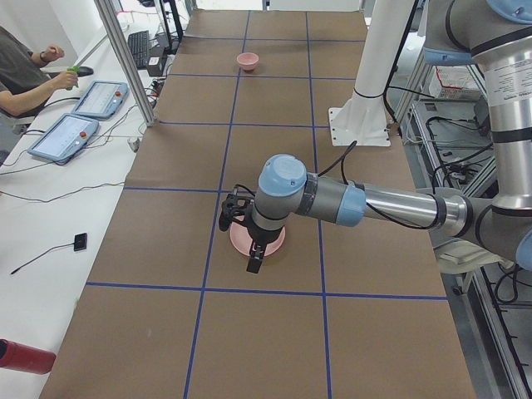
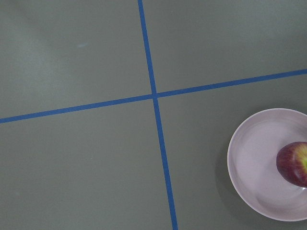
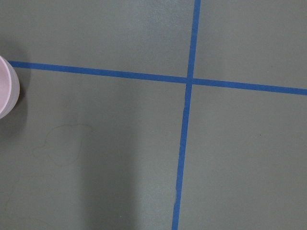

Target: Move apple from plate to bowl

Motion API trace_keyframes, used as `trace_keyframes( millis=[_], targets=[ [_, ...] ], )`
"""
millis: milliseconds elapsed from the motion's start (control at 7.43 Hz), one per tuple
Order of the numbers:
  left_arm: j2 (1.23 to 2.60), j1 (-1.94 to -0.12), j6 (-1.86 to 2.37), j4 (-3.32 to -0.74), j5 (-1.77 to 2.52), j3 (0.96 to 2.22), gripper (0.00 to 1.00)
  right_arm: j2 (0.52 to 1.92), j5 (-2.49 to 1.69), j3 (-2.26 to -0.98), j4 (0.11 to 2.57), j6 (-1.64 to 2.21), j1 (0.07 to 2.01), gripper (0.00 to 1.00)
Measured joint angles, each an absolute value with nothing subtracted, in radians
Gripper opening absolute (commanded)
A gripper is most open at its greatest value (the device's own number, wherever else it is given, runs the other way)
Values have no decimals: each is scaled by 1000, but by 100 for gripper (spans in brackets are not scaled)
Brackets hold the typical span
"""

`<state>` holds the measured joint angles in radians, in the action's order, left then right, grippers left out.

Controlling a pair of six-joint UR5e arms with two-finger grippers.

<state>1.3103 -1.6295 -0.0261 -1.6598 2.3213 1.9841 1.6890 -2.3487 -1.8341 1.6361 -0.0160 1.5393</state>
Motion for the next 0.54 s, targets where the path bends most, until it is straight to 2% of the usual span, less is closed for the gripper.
trace_keyframes(
  millis=[538],
  targets=[
    [1296,-1629,-34,-1663,2324,1984,98,1690,-2349,-1833,1636,-18,1539,100]
  ],
)
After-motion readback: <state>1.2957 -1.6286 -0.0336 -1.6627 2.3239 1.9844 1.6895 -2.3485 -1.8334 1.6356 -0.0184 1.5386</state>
